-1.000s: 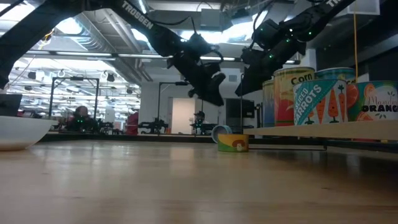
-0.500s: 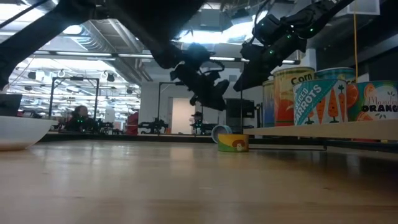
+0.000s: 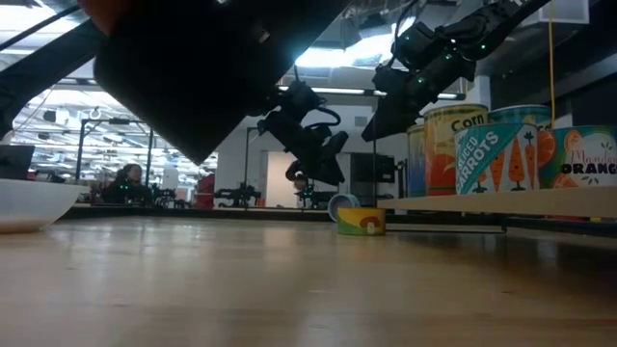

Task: Pick and place cans onto a shelf
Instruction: Put the blue tuna can onto the shelf

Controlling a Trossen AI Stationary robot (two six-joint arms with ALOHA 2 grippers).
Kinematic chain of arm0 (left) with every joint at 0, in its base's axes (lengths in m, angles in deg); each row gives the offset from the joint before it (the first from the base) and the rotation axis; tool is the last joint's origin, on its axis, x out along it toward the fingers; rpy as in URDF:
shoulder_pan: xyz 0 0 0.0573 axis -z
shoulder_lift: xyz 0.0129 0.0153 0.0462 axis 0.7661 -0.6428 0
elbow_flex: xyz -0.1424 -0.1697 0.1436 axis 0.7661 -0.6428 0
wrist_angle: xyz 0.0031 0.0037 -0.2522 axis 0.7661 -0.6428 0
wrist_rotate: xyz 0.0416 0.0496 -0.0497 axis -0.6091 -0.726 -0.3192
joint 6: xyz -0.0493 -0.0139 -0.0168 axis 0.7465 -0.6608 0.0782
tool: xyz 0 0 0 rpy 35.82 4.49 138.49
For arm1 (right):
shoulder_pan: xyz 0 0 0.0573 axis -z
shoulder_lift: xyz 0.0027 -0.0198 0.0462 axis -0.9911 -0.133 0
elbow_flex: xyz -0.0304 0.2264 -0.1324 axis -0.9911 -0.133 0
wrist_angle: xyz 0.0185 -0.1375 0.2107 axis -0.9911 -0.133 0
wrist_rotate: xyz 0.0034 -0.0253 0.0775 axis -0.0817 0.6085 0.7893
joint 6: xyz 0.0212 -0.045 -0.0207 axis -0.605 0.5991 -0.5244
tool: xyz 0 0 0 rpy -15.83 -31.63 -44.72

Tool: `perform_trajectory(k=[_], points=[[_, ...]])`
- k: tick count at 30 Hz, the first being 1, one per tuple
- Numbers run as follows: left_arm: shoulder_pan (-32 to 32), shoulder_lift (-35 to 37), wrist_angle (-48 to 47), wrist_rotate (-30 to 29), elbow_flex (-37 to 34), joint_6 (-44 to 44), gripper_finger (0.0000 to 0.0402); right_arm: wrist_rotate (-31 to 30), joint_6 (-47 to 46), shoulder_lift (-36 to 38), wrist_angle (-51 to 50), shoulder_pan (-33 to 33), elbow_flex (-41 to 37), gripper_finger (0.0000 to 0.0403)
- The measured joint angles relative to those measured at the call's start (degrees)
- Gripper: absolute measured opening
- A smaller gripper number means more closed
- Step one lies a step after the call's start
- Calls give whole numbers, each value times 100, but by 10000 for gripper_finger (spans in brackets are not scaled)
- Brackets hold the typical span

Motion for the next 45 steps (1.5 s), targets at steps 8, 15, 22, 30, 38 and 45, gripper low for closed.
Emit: perform_trajectory(k=[8, 15, 22, 30, 38, 45], points=[[-2, 0, -16, 437, 0, 274, 86, 2, 2, 0, 0, 0, 0, 74], [-2, 1, -15, 610, 0, 450, 86, 2, 2, 0, 0, 0, 1, 74], [-79, -53, 46, 848, 14, 600, 86, 2, 4, 0, -2, 0, 0, 74], [-193, -365, -11, 958, 4, 931, 86, 6, 7, 0, -24, 0, 0, 74], [-201, -348, 9, 1280, 9, 988, 86, 6, 26, 0, -24, 0, 1, 74], [-164, -348, 96, 1318, 9, 994, 86, 8, 29, 0, -42, 15, 2, 74]])
